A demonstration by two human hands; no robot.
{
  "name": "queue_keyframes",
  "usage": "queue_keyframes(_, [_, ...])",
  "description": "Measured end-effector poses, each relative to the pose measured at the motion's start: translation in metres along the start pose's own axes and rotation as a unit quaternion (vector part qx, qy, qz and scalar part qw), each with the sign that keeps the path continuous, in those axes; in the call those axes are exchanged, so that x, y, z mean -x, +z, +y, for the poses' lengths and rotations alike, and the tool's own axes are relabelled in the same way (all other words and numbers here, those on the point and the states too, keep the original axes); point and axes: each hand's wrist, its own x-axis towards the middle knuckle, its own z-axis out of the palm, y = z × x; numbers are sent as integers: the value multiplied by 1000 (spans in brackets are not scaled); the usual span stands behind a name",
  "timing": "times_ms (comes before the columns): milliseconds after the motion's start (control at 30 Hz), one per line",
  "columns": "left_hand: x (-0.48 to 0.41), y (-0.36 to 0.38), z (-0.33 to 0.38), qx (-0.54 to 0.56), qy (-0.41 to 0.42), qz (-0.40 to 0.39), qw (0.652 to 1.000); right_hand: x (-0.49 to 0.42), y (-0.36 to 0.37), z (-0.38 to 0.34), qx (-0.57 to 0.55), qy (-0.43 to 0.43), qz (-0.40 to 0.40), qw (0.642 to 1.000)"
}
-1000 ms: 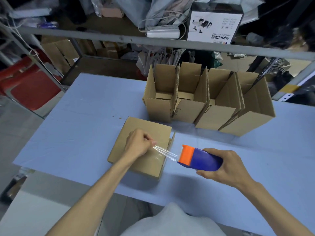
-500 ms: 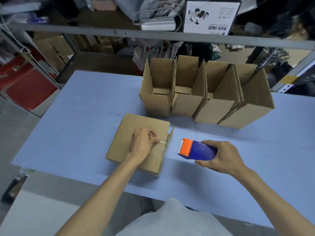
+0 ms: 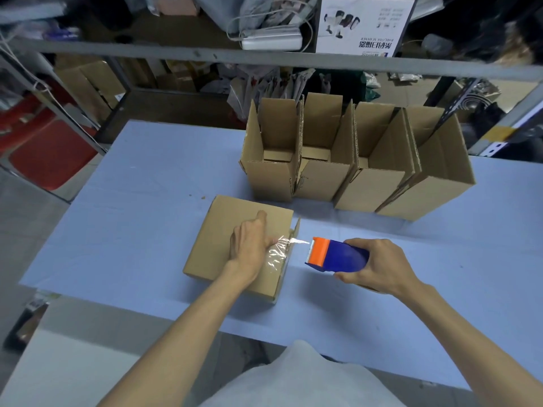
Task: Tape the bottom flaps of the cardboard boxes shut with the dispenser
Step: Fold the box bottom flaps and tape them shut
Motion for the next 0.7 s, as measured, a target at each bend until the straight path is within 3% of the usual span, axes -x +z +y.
queue_keyframes(133, [-5, -9, -12, -15, -43, -1, 999, -2, 3, 0, 13, 5, -10, 1000])
queue_keyframes(267, [4, 2, -16, 136, 73, -3, 988, -12, 6, -5, 45, -4, -36, 998])
queue_keyframes(367, [5, 11, -15, 195, 94, -12, 976, -27, 12, -22, 89, 4, -70, 994])
queue_keyframes(500, [3, 16, -19, 203, 70, -2, 977, -48, 14, -53, 147, -3, -85, 986])
queue_keyframes(700, [4, 15, -15, 169, 97, 9, 981, -57, 11, -66, 243, -41, -84, 965])
